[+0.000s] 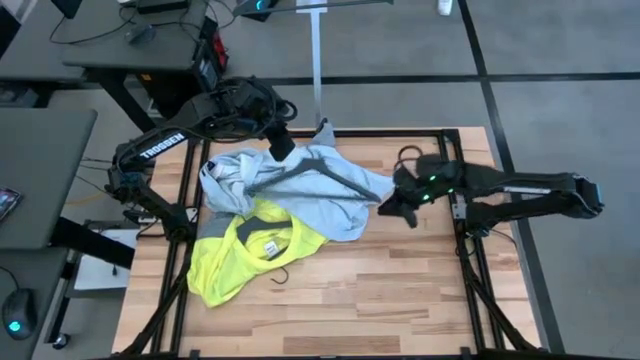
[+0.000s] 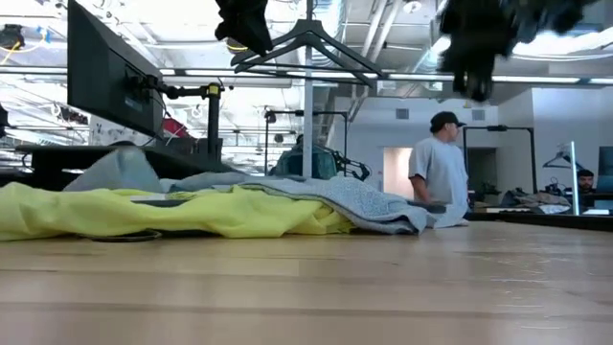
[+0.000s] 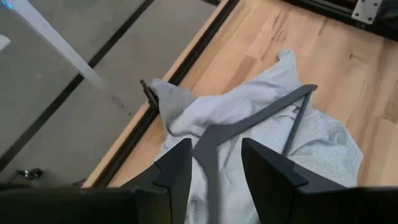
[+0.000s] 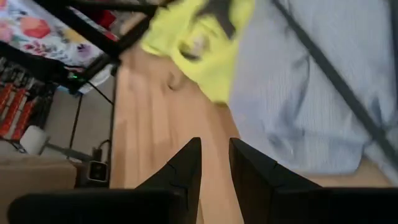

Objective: Hang clothes
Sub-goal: Hang the blue shirt on the black hanger

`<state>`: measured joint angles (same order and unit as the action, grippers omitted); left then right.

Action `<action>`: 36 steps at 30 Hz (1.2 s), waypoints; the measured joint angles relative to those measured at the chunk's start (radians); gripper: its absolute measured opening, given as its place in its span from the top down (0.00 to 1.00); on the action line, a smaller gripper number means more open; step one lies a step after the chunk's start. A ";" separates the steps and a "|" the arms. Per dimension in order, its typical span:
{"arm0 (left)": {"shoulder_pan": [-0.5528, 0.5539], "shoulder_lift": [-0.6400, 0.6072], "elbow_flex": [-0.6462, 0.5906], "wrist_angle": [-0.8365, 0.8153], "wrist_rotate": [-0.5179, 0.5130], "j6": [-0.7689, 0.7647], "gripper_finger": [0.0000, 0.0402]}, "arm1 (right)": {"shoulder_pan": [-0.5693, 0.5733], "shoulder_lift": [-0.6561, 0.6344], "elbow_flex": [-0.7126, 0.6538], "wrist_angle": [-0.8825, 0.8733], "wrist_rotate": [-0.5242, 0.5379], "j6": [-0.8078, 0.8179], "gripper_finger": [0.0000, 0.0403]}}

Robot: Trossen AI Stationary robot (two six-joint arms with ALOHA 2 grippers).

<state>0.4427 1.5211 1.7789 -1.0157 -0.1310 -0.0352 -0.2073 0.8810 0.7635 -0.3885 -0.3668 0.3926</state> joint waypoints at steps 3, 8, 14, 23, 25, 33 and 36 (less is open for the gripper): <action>0.000 0.000 0.000 -0.002 0.000 0.024 0.70 | -0.018 -0.036 0.075 0.005 0.022 -0.056 0.82; 0.023 0.000 0.000 -0.058 -0.088 -0.018 0.70 | -0.098 -0.002 0.098 0.119 0.128 0.005 0.82; 0.166 0.001 0.000 -0.189 -0.109 -0.076 0.69 | -0.205 0.113 0.098 0.170 0.130 0.015 0.78; 0.486 0.003 -0.199 -0.239 -0.078 -0.029 0.62 | -0.260 0.303 0.100 0.297 0.104 -0.107 0.57; 0.531 0.018 -0.270 -0.230 -0.075 -0.036 0.62 | -0.277 0.336 0.115 0.299 0.103 -0.111 0.53; 0.616 0.169 -0.446 -0.241 -0.056 -0.001 0.61 | -0.324 0.443 0.158 0.302 0.103 -0.113 0.50; 0.636 0.247 -0.445 -0.257 -0.078 0.035 0.61 | -0.334 0.470 0.171 0.299 0.103 -0.113 0.50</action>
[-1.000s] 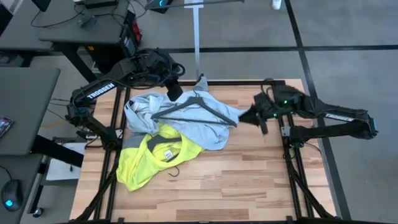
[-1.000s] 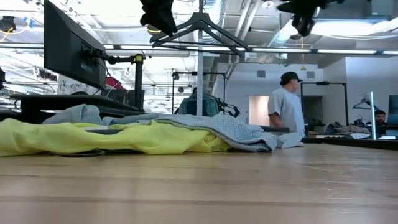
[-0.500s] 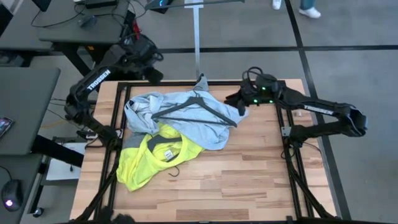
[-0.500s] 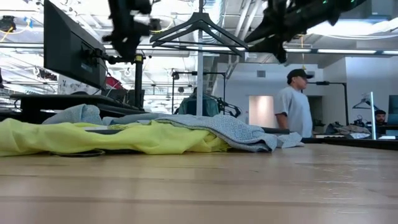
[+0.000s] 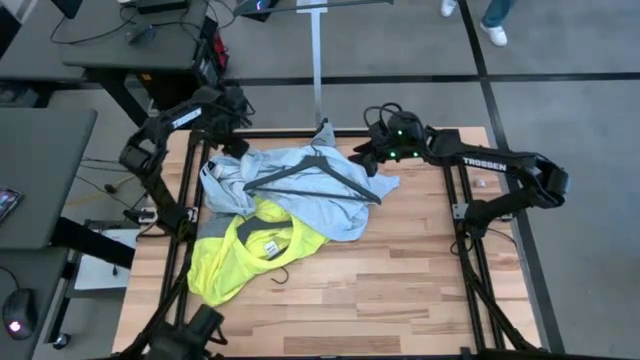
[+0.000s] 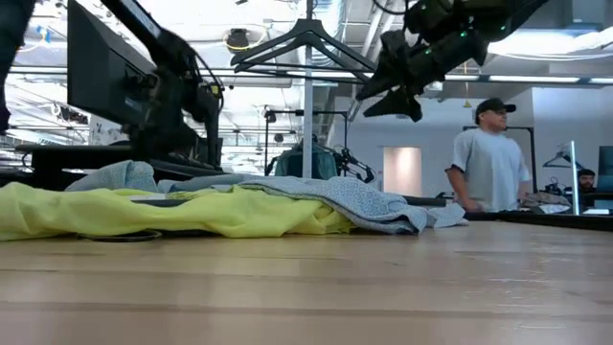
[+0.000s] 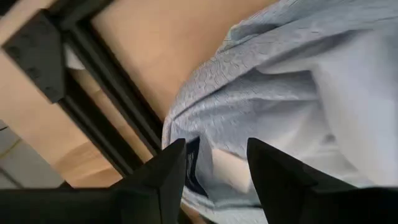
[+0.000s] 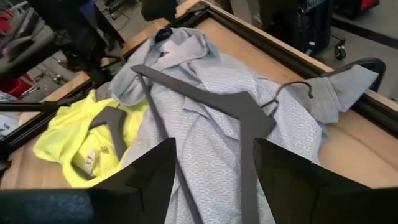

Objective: Hang clothes
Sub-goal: Hang the blue shirt on the black hanger

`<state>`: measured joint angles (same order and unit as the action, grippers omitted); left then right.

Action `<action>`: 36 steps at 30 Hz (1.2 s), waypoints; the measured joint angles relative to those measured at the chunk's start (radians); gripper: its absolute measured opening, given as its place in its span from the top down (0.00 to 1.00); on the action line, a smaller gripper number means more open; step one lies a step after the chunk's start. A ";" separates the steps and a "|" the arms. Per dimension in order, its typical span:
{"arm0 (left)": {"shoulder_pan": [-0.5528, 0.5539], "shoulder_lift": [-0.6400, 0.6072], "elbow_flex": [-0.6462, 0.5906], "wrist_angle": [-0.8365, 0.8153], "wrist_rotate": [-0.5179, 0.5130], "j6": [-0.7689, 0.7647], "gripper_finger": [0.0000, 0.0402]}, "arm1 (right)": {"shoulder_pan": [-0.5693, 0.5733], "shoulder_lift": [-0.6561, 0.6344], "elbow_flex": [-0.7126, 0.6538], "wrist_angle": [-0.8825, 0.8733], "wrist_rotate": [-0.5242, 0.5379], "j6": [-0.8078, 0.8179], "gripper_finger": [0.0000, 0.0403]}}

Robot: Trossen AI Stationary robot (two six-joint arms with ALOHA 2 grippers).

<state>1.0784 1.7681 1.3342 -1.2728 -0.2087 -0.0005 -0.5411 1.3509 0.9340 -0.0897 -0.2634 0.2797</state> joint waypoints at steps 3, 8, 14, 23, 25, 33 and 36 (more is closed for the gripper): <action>0.009 0.058 0.008 -0.022 -0.029 0.028 0.61 | -0.002 0.013 0.006 0.001 0.000 0.000 0.51; 0.038 0.144 0.014 0.025 -0.008 0.030 0.61 | 0.000 0.012 0.006 -0.006 -0.001 0.000 0.51; 0.044 0.266 0.013 0.050 0.006 0.064 0.61 | 0.012 0.012 0.006 -0.022 -0.002 0.007 0.51; 0.040 0.324 0.022 0.015 0.044 0.199 0.75 | 0.011 0.011 0.006 -0.046 -0.003 -0.010 0.51; 0.040 0.315 0.031 0.004 0.053 0.203 0.89 | 0.011 0.004 0.006 -0.046 -0.003 -0.015 0.51; 0.013 0.124 0.126 0.014 0.060 0.162 0.98 | -0.026 -0.044 0.015 -0.035 -0.002 -0.027 0.51; -0.024 0.037 0.198 0.000 0.050 0.140 0.99 | -0.045 -0.052 0.045 -0.033 -0.002 -0.027 0.51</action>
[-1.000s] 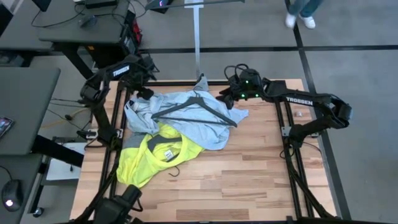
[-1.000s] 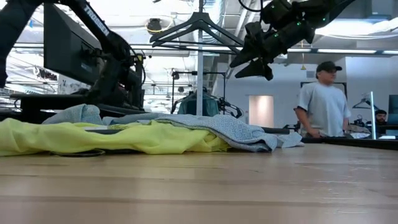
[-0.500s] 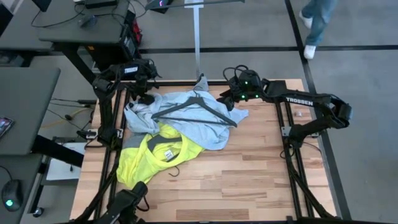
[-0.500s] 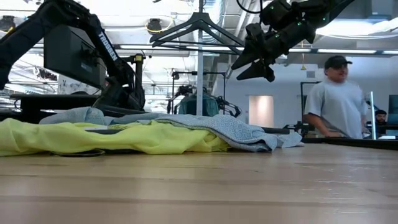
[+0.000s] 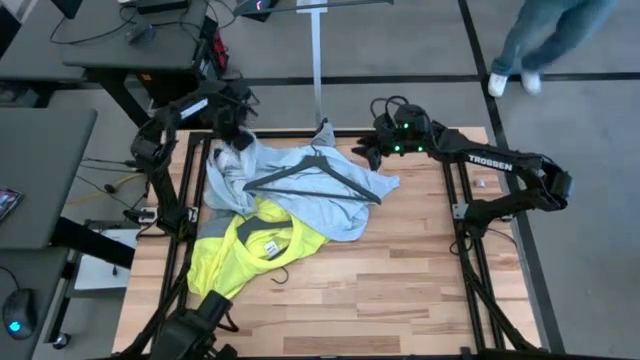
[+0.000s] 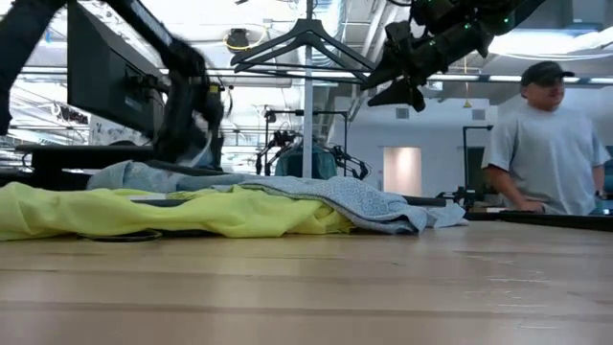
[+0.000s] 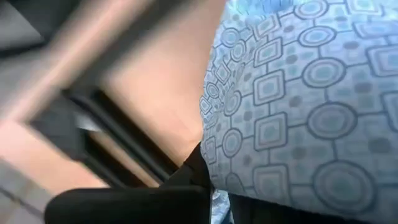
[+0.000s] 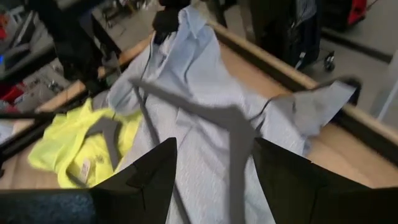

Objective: Hang clothes
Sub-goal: Hang the blue shirt on the black hanger

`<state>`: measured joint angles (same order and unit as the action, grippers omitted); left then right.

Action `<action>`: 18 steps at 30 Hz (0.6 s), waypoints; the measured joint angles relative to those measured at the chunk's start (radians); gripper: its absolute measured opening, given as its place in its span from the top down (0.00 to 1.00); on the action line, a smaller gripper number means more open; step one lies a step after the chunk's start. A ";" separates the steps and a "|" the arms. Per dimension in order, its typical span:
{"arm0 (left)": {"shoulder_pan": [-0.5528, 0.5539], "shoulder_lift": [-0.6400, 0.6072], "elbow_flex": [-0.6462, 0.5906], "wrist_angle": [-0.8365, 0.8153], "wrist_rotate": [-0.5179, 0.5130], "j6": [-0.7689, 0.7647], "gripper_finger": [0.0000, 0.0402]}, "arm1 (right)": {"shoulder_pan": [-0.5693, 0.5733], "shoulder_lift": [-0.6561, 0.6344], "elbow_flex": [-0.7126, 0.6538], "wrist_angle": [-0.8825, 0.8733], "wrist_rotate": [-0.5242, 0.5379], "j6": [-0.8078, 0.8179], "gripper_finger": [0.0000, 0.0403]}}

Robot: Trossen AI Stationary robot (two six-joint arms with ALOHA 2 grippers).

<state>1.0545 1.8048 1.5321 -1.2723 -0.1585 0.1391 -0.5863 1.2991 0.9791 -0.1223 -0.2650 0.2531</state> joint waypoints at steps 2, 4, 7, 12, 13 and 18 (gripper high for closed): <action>-0.033 -0.045 0.050 -0.020 0.000 -0.006 0.99 | -0.008 0.000 0.025 0.000 0.002 0.000 0.51; -0.077 -0.075 0.106 -0.025 -0.002 -0.018 0.99 | -0.004 0.004 0.046 0.013 0.002 -0.001 0.51; -0.147 -0.097 0.207 -0.053 -0.003 -0.031 0.99 | 0.003 0.016 0.067 0.061 -0.002 -0.001 0.51; -0.263 -0.095 0.337 -0.075 -0.003 -0.069 0.99 | 0.028 0.061 0.109 0.129 -0.005 0.001 0.51; -0.282 -0.095 0.354 -0.069 -0.003 -0.079 0.99 | 0.034 0.078 0.121 0.141 -0.004 0.001 0.51; -0.356 -0.095 0.377 -0.047 -0.005 -0.124 0.99 | 0.097 0.178 0.176 0.220 0.024 0.000 0.48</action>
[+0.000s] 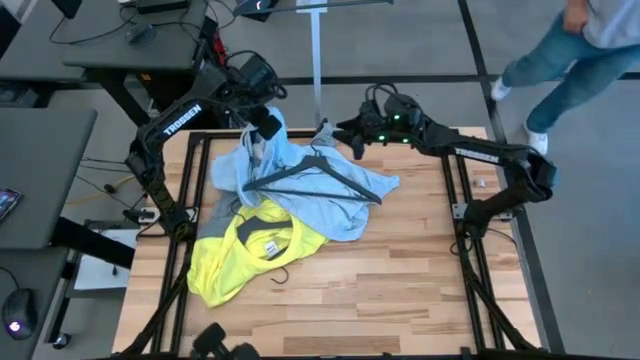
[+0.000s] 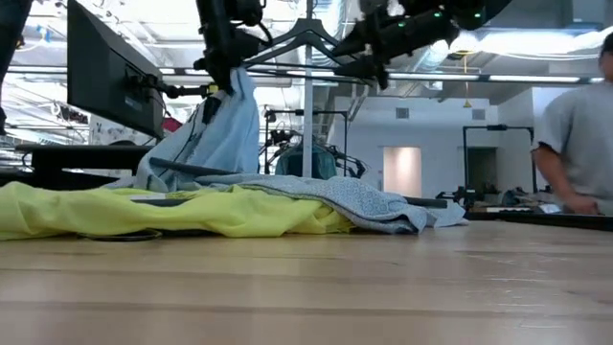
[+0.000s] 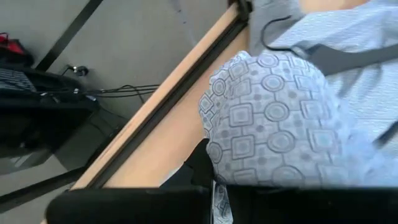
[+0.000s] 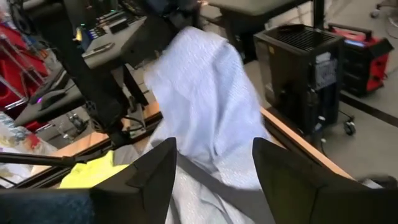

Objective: Hang clothes
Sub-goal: Hang the blue shirt on the black hanger

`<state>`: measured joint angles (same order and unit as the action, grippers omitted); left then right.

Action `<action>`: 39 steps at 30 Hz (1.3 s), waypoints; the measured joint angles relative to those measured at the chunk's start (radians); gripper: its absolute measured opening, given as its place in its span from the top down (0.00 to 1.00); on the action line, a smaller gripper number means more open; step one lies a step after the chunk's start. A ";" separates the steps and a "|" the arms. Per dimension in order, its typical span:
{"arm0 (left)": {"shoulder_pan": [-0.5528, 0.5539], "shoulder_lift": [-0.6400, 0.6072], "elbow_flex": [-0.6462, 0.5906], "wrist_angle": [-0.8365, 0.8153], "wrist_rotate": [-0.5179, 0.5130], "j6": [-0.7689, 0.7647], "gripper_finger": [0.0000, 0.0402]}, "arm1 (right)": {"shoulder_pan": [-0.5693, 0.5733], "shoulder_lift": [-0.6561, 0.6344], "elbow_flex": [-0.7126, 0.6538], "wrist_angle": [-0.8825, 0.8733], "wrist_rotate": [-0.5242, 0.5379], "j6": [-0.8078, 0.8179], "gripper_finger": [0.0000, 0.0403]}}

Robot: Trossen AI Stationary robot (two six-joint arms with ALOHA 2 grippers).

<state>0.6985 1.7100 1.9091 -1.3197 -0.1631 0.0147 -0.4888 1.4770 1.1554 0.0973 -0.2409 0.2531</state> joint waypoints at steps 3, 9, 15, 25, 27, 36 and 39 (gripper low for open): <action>-0.029 0.000 0.000 0.000 0.000 -0.005 0.99 | 0.038 0.064 0.050 0.007 0.040 -0.019 0.44; -0.065 0.000 0.000 0.019 -0.003 -0.008 0.99 | 0.079 0.212 0.178 -0.002 0.096 -0.011 0.36; -0.074 0.000 0.000 0.025 -0.003 0.018 0.99 | 0.095 0.344 0.327 -0.007 0.156 0.014 0.35; -0.073 0.000 0.000 0.021 -0.003 0.120 0.98 | 0.126 0.480 0.442 0.044 0.135 0.175 0.35; -0.073 0.000 0.000 0.021 -0.003 0.134 0.98 | 0.139 0.503 0.448 0.074 0.134 0.196 0.35; -0.079 -0.001 0.000 0.014 -0.009 0.216 0.98 | 0.156 0.575 0.450 0.247 0.131 0.264 0.35; -0.079 -0.001 0.000 0.008 -0.011 0.222 0.98 | 0.154 0.576 0.450 0.252 0.131 0.227 0.37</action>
<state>0.6197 1.7092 1.9095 -1.3121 -0.1741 0.2364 -0.3351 2.0525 1.6051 0.3490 -0.1097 0.4804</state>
